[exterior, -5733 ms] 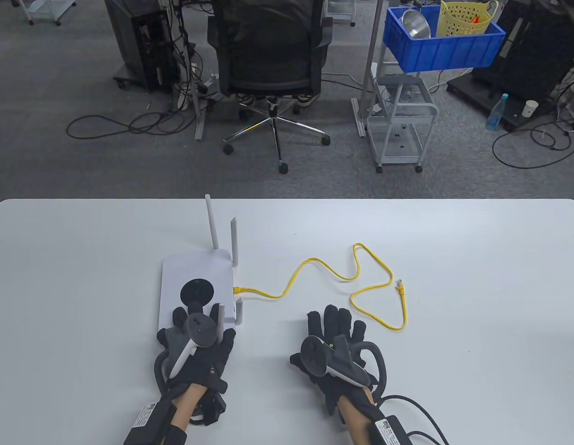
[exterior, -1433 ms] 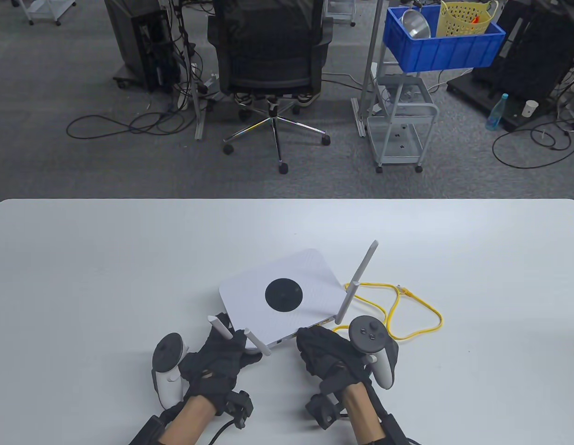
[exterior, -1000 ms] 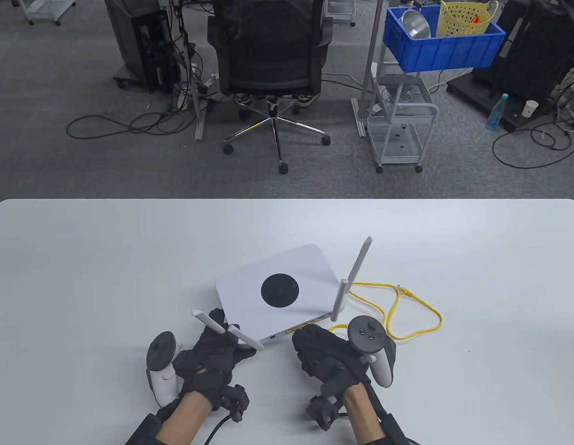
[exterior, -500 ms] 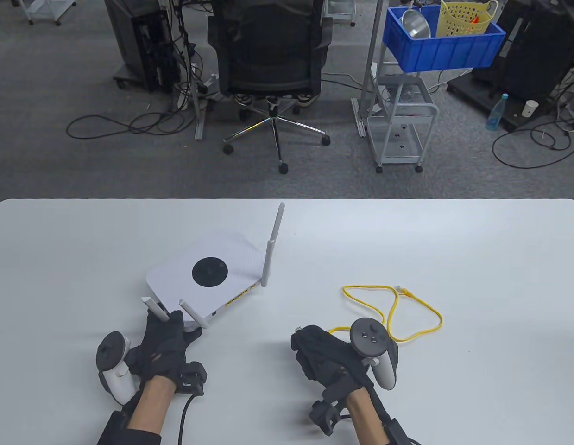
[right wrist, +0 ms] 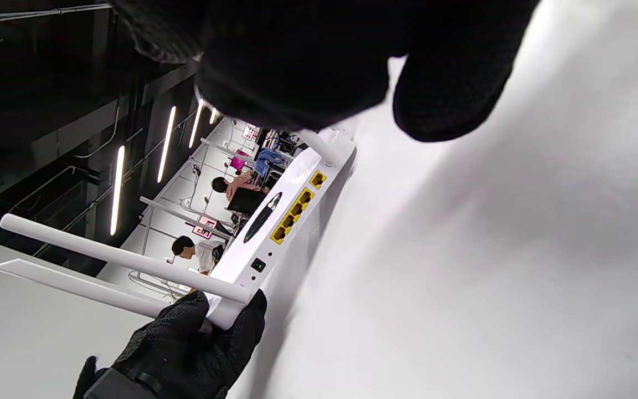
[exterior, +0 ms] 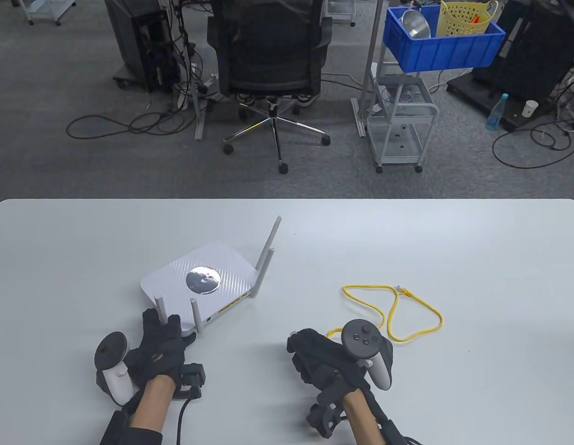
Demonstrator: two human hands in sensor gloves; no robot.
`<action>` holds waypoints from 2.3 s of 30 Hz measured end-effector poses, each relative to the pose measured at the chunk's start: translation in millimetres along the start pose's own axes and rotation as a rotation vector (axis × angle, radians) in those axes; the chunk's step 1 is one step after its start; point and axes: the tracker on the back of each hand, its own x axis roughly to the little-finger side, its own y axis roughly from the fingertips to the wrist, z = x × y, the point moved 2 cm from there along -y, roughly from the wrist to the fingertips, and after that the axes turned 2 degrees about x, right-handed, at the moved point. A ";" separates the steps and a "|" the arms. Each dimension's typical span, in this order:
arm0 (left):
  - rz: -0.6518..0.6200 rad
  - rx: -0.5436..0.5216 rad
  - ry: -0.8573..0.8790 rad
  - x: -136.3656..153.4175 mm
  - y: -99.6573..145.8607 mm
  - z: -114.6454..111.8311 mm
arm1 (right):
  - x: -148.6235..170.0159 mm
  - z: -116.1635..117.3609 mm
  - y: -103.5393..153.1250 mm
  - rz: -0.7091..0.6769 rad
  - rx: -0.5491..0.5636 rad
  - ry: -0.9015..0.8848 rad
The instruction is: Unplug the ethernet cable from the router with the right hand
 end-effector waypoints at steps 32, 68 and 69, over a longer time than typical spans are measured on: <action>0.087 -0.165 -0.891 -25.8 6.1 -8.8 | -0.2 4.2 0.2 0.024 -0.008 0.087; -0.199 0.072 -1.269 -53.6 56.2 5.0 | -21.0 -19.1 8.2 -0.064 0.411 1.034; -0.203 0.072 -1.280 -53.3 56.4 3.3 | -18.2 -19.6 7.1 -0.048 0.408 1.052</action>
